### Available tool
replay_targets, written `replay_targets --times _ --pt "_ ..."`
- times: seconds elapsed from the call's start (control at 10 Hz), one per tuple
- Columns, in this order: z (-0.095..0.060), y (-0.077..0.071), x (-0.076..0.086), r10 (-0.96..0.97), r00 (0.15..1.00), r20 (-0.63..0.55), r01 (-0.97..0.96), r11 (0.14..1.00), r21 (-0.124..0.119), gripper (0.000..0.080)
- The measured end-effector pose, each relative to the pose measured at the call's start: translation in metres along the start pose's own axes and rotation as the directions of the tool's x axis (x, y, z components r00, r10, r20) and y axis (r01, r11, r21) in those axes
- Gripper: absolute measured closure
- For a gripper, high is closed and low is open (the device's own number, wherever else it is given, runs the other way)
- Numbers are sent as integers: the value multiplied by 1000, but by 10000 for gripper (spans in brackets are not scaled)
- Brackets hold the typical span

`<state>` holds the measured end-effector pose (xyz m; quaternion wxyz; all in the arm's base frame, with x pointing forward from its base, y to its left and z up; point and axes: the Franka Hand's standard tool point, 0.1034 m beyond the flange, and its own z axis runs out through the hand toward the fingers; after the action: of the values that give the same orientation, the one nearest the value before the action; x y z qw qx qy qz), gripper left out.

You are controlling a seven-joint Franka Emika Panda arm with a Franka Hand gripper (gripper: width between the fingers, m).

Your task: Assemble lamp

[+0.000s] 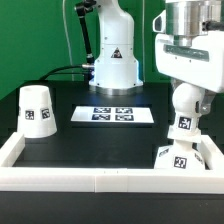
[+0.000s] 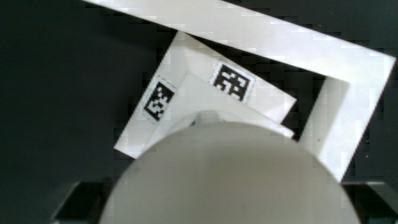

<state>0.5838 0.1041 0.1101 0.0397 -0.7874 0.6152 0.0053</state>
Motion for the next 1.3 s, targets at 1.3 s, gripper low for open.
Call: replay_targets --times 1.3 --pt "-18 7 -36 -222 975 32 223 974 -29 100"
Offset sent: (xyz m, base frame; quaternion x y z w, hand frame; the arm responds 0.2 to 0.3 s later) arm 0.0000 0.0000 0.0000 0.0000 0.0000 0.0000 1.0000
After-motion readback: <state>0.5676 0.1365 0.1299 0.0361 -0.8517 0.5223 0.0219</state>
